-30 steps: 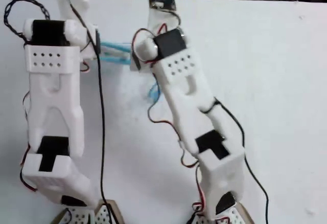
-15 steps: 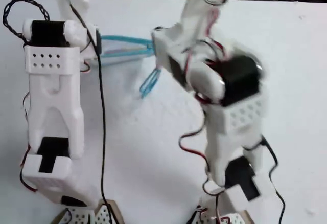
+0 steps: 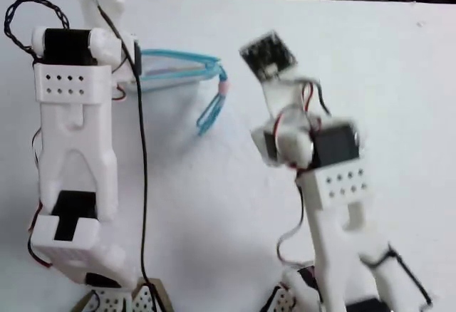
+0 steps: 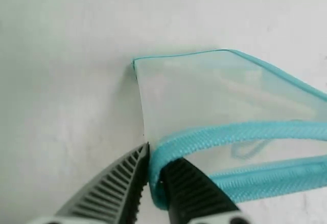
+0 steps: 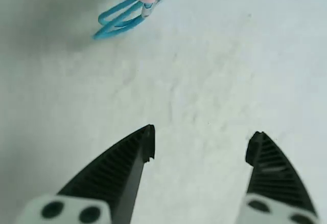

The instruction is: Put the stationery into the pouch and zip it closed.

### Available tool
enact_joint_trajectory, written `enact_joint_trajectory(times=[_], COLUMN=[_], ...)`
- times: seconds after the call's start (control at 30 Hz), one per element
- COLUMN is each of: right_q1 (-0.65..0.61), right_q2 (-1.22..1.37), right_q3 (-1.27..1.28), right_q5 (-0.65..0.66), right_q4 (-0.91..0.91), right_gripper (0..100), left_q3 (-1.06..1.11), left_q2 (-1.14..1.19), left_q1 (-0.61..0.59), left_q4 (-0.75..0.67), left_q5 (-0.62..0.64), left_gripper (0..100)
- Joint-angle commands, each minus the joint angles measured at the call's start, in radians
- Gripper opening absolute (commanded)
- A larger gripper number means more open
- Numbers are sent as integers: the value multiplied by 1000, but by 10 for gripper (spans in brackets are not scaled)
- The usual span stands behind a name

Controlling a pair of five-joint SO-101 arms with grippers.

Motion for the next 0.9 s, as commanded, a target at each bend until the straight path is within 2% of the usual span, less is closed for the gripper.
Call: enact_joint_trajectory(times=[0.0, 0.07, 0.17, 0.27, 0.37, 0.5, 0.73, 0.87], right_q1=[5, 2, 1, -12, -54, -73, -12, -41], right_q2=[-191, -255, -300, -278, -188, 19, 381, 495], right_q3=[358, 526, 724, 836, 876, 821, 560, 491], right_q5=[6, -21, -147, -232, -290, -364, -368, -364], right_q4=[-268, -433, -699, -958, -1125, -1270, -1374, -1380], right_gripper=[286, 286, 286, 287, 332, 436, 437, 437], left_q3=[-8, -8, -8, -8, -8, -8, -6, -6], left_q2=[-18, -18, -18, -18, -18, -15, -18, -12], left_q1=[1, 1, 1, 1, 2, 2, 2, 2], left_q4=[0, 0, 0, 0, 0, 0, 0, 0], left_q5=[2, 2, 2, 2, 2, 3, 3, 2], left_gripper=[23, 23, 23, 23, 23, 23, 23, 23])
